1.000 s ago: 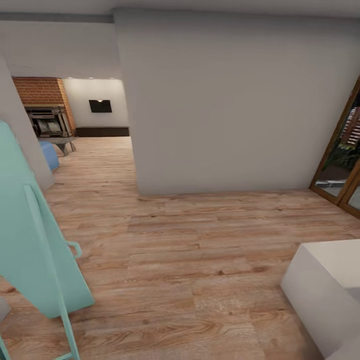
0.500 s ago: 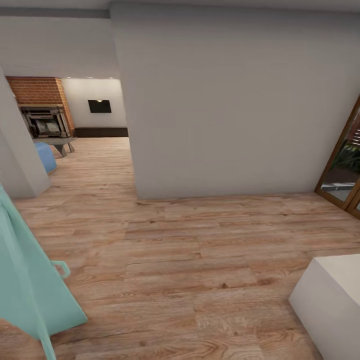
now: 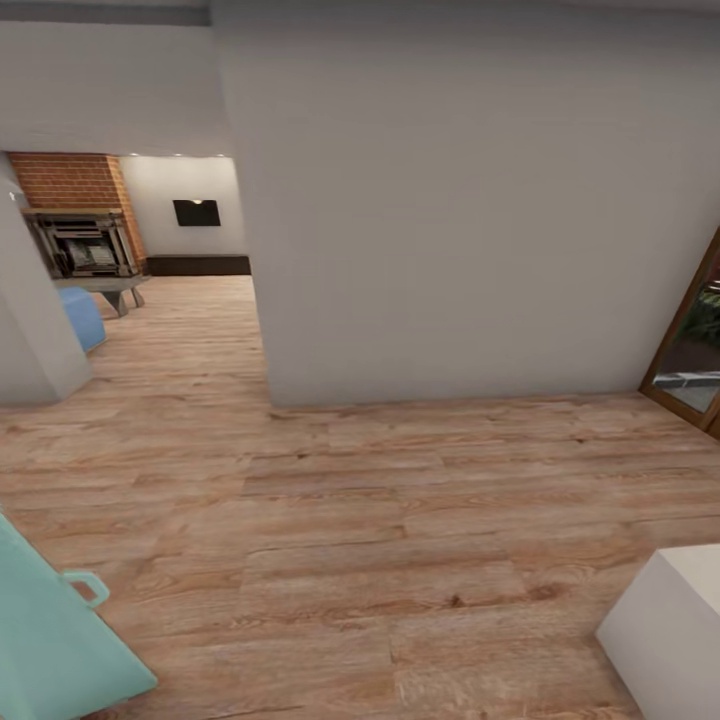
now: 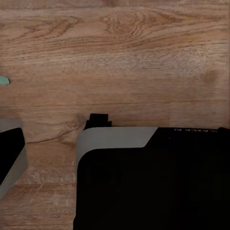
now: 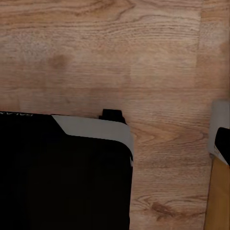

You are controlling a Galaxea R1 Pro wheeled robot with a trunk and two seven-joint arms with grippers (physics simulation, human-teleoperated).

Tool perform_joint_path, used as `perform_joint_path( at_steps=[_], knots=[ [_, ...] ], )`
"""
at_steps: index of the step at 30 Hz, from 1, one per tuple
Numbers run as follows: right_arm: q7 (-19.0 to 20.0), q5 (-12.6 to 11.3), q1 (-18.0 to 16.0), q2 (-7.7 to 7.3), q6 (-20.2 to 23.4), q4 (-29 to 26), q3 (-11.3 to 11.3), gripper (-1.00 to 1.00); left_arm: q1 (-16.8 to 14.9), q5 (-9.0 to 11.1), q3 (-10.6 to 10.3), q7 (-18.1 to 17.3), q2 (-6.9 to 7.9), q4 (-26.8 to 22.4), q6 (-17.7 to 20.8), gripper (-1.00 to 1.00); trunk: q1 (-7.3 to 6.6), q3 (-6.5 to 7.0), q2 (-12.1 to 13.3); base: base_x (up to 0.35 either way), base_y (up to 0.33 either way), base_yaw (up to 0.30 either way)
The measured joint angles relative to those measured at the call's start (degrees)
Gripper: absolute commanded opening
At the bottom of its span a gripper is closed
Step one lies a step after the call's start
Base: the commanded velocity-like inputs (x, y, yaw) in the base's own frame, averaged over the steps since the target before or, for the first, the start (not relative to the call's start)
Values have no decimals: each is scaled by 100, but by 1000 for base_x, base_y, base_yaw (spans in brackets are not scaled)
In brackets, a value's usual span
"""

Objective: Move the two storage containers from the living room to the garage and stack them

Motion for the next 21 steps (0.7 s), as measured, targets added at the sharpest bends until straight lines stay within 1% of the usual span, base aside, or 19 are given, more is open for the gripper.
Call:
perform_joint_path(
  at_steps=[21],
  knots=[
    [-2,-4,0,2,0,0,0,100,1,0,0,0,0,0,0,100,0,0,0,323,0,3]
  ],
)
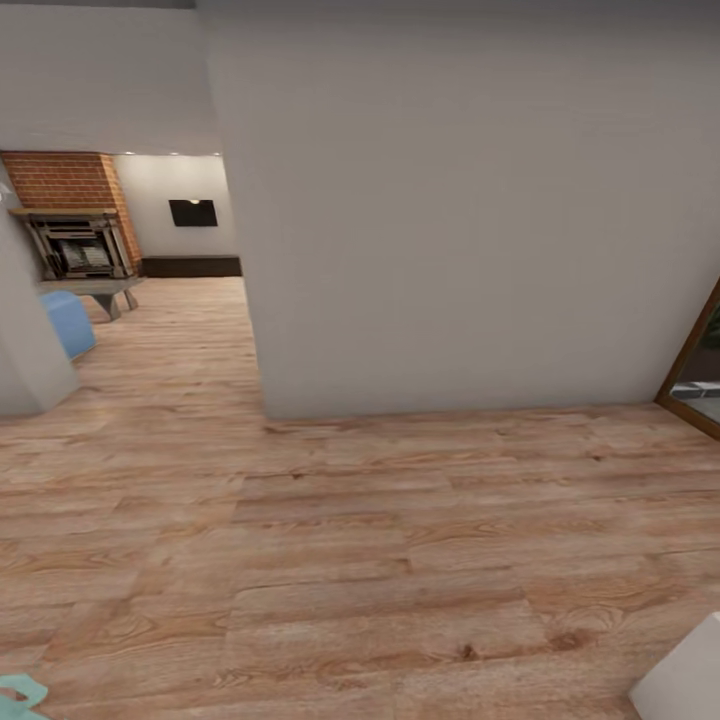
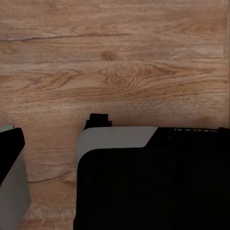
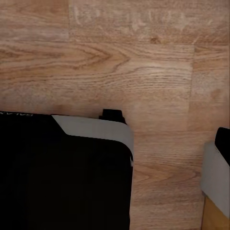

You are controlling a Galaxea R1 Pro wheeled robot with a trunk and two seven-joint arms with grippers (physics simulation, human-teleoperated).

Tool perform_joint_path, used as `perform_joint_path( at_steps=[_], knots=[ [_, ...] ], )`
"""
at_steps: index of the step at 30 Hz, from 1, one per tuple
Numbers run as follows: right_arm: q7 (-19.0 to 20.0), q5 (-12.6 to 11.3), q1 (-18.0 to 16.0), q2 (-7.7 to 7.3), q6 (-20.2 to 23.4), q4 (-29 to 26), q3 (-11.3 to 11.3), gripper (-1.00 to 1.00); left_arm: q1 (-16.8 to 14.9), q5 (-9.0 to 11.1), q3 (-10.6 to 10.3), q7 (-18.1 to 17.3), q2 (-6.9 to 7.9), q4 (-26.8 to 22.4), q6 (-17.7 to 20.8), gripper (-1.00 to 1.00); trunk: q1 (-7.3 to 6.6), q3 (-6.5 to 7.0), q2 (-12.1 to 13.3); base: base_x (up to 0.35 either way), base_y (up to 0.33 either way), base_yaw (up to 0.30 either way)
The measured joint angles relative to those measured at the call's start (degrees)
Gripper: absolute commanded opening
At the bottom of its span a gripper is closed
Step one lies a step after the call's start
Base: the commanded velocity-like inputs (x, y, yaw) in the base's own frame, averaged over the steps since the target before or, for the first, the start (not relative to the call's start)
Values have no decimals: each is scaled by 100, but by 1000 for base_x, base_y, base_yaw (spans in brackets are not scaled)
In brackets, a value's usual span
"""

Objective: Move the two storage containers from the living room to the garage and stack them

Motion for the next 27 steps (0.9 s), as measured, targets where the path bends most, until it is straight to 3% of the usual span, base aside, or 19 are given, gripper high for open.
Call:
perform_joint_path(
  at_steps=[7,27],
  knots=[
    [1,5,-1,-1,2,0,0,100,0,0,-1,0,1,0,0,100,0,0,0,323,0,159],
    [0,10,-1,-1,2,0,2,100,1,0,0,0,1,0,0,100,0,0,0,323,0,265]
  ],
)
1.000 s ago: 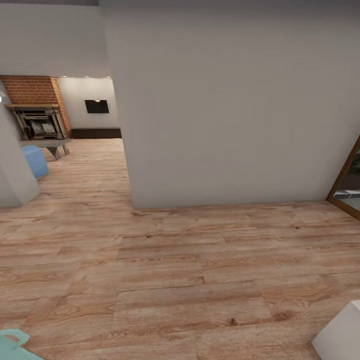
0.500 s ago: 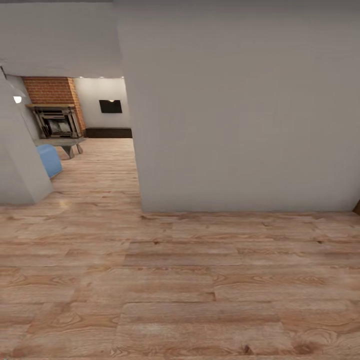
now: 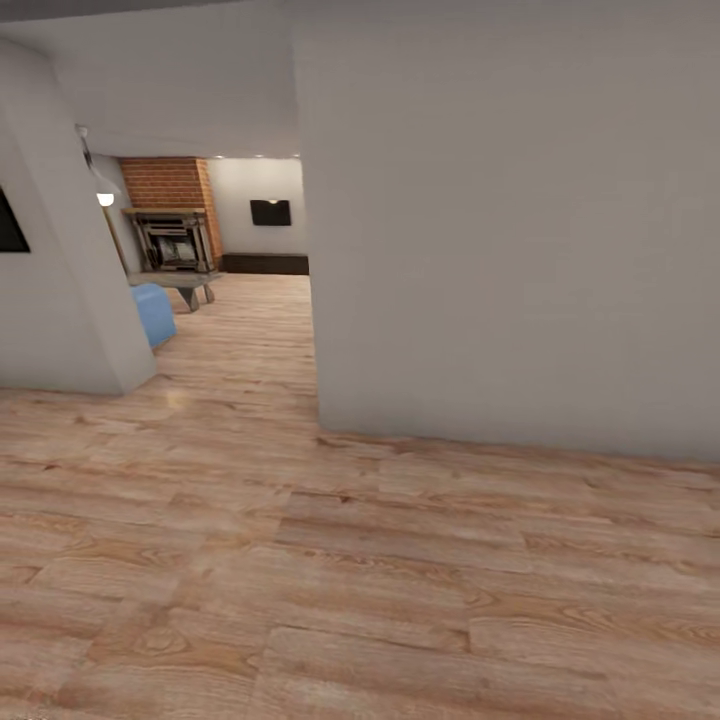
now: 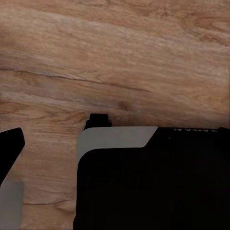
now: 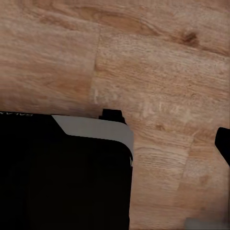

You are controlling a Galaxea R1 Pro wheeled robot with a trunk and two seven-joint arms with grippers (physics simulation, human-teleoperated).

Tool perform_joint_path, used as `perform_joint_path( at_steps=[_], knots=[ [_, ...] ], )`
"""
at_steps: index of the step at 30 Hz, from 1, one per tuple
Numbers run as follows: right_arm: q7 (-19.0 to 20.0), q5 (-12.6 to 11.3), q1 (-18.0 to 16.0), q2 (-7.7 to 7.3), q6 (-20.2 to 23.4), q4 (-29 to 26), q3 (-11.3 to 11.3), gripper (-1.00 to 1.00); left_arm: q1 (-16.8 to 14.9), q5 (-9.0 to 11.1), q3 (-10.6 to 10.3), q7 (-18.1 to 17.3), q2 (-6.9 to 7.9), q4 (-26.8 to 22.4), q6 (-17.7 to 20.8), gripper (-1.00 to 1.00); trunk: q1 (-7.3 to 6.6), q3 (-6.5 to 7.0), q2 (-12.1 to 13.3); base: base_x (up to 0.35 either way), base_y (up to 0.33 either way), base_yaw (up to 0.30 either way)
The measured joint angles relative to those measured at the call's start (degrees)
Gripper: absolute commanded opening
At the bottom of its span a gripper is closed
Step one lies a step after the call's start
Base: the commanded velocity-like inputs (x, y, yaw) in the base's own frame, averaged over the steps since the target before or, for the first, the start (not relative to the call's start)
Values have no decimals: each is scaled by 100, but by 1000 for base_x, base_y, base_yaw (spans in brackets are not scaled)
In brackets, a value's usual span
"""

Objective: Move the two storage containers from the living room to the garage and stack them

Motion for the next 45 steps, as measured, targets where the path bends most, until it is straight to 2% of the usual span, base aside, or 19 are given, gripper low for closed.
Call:
perform_joint_path(
  at_steps=[25,45],
  knots=[
    [-4,4,0,0,0,0,-2,100,1,0,4,0,0,0,0,100,0,0,0,323,0,267],
    [3,3,1,-9,-2,0,-1,100,-2,0,1,0,-1,0,0,100,0,0,0,323,0,17]
  ],
)
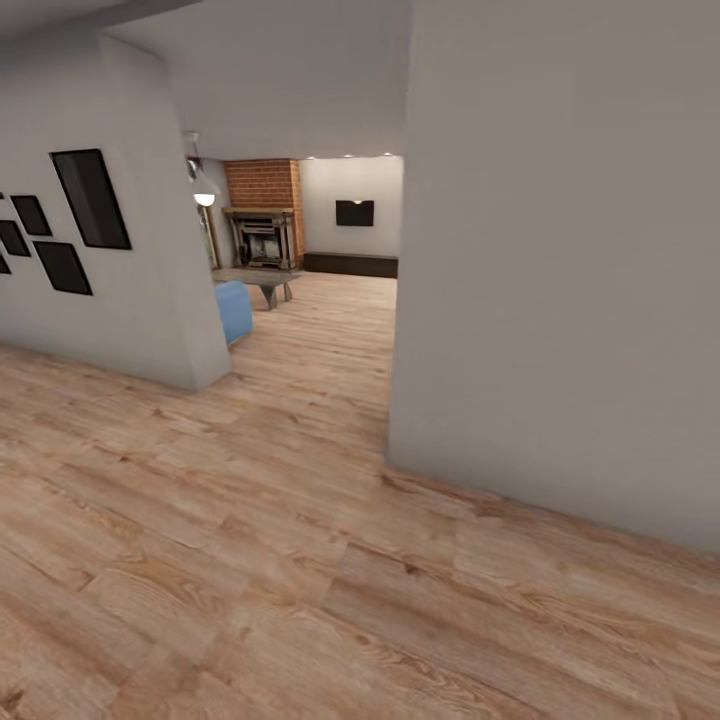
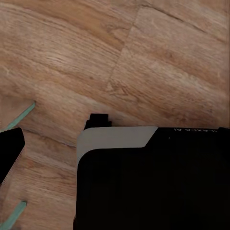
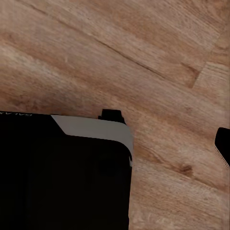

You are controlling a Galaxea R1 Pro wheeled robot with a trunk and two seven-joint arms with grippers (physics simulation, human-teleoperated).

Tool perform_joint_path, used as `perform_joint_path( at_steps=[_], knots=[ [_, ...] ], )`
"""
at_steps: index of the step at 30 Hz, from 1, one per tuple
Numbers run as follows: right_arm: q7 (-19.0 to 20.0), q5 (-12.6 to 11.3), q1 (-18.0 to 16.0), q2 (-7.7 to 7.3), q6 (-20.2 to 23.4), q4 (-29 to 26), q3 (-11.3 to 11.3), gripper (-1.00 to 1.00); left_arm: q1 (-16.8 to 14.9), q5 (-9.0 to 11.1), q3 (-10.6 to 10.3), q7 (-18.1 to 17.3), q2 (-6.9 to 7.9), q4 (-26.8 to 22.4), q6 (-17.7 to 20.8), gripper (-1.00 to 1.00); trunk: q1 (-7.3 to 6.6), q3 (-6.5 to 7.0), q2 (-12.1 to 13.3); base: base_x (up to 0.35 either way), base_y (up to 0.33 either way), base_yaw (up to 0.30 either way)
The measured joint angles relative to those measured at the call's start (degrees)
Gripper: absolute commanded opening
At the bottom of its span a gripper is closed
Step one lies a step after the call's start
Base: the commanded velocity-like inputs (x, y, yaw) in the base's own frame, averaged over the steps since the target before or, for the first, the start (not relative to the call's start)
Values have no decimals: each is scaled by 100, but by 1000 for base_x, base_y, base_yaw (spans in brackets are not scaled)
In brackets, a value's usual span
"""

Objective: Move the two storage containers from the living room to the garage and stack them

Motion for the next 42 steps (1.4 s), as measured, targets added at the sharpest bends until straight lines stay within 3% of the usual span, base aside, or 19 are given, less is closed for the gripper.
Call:
perform_joint_path(
  at_steps=[22,42],
  knots=[
    [0,-10,0,11,8,0,7,100,3,0,3,0,0,0,0,100,0,0,0,322,0,4],
    [-9,1,-1,9,11,0,7,100,4,0,0,0,1,0,0,100,0,0,0,316,0,249]
  ],
)
